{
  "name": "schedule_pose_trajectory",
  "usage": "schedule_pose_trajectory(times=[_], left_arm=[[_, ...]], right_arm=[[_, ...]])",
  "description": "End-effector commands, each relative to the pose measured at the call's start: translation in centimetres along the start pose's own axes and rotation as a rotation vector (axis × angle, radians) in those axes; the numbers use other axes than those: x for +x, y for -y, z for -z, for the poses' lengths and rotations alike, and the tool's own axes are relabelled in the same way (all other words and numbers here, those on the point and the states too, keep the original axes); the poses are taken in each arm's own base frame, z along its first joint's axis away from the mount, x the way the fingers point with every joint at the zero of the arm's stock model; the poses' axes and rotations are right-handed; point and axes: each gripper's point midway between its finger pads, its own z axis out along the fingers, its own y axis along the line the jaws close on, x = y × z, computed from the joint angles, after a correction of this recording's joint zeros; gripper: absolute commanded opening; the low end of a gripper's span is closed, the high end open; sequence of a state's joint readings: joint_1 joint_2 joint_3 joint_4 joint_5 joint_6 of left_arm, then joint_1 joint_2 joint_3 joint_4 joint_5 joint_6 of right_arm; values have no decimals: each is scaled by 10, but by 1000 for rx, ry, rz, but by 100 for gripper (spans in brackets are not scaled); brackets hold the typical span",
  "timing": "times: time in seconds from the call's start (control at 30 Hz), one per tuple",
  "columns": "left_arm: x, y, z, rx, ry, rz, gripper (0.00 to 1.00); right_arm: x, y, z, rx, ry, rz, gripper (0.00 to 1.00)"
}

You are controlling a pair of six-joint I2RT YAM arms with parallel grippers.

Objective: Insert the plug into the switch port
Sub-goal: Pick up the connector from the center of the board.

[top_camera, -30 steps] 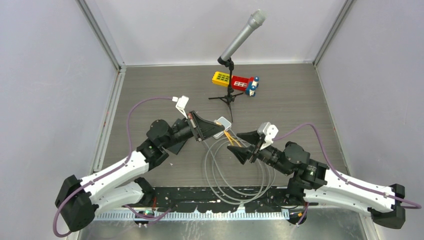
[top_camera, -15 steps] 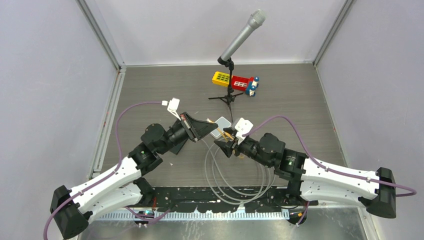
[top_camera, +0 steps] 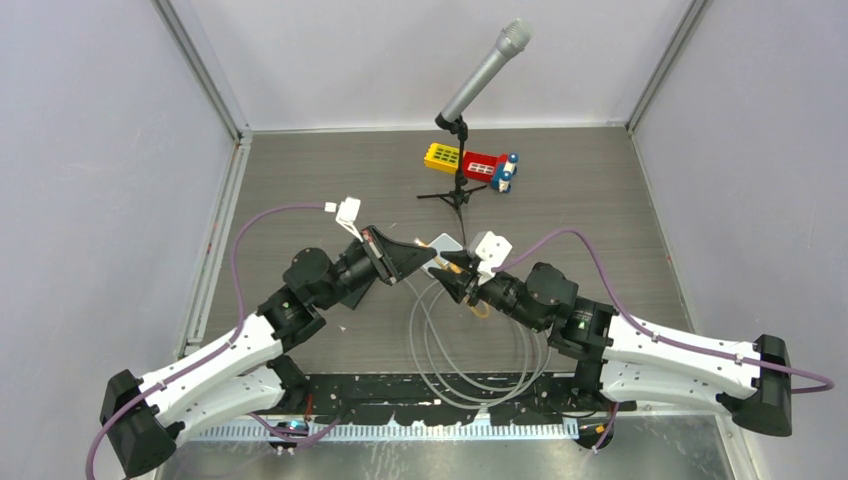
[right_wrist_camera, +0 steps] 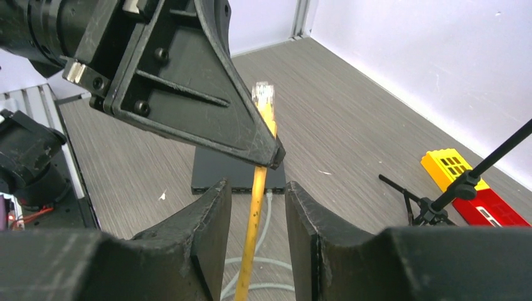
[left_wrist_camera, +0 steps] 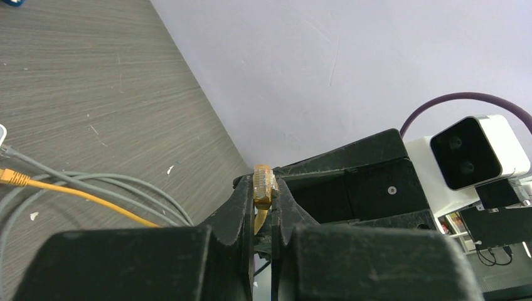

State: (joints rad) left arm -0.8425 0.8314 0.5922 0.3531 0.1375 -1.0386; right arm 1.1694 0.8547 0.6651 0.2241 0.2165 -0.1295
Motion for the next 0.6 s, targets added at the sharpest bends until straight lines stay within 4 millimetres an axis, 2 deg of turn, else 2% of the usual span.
schedule_pose_trajectory(times=[0.0, 0.17, 0.57], left_arm=[[-9, 7, 3, 23, 43, -17, 0], [-9, 5, 4, 13, 52, -11, 0], [-15, 6, 9, 13, 85, 2, 0]], right_arm=[[-29, 4, -5, 25, 117, -25, 42], [-30, 4, -5, 26, 135, -33, 39], [-11, 7, -1, 50, 98, -45, 37]])
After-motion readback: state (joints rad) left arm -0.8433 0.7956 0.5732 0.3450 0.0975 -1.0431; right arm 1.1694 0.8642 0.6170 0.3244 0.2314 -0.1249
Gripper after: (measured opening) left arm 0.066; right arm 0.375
